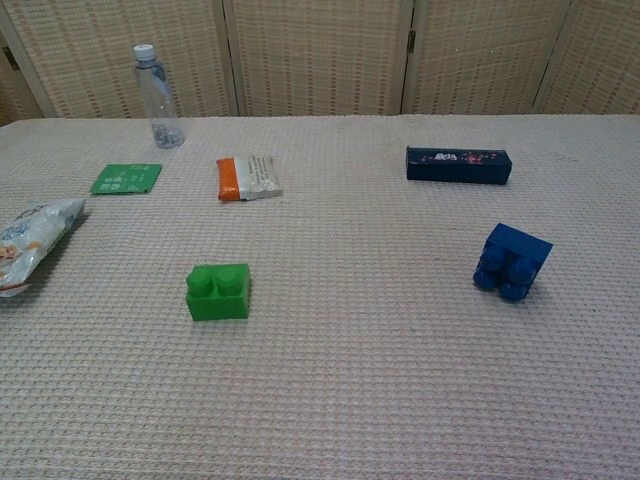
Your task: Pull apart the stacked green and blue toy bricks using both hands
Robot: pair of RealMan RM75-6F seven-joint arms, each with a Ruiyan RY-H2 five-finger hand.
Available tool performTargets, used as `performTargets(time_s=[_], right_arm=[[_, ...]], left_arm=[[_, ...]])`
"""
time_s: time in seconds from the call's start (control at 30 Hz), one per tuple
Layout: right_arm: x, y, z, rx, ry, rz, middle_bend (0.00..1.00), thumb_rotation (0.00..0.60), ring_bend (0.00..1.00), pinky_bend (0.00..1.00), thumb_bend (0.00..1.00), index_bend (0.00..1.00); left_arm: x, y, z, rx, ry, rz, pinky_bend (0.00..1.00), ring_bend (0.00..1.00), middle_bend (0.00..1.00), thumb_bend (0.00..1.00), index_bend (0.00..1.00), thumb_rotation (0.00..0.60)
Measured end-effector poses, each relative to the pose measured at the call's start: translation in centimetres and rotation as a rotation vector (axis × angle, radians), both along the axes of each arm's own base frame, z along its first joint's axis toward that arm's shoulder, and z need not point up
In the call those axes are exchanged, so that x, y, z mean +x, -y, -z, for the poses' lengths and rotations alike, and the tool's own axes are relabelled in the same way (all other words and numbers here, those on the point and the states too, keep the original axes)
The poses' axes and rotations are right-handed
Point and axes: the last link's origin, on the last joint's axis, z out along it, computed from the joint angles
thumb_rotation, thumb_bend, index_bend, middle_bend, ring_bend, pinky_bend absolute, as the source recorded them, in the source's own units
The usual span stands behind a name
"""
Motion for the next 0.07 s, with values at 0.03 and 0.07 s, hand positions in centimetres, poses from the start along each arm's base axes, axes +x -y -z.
performTargets(time_s=[0.03, 0.07], right_arm=[[0.06, -0.02, 0.08, -0.001, -0.002, -0.004, 0.0, 0.6, 0.0, 0.0, 0.36, 0.0], [0.13, -0.03, 0.16, 0.0, -0.003, -0.009, 0.0, 0.6, 0.0, 0.0, 0.36, 0.0]], left_arm=[[0.07, 0.13, -0.09, 0.001, -0.001, 0.005, 0.0, 0.0, 0.06, 0.27, 0.18, 0.6], [0.07, 0.22, -0.12, 0.002, -0.003, 0.008, 0.0, 0.0, 0.06, 0.27, 0.18, 0.6]])
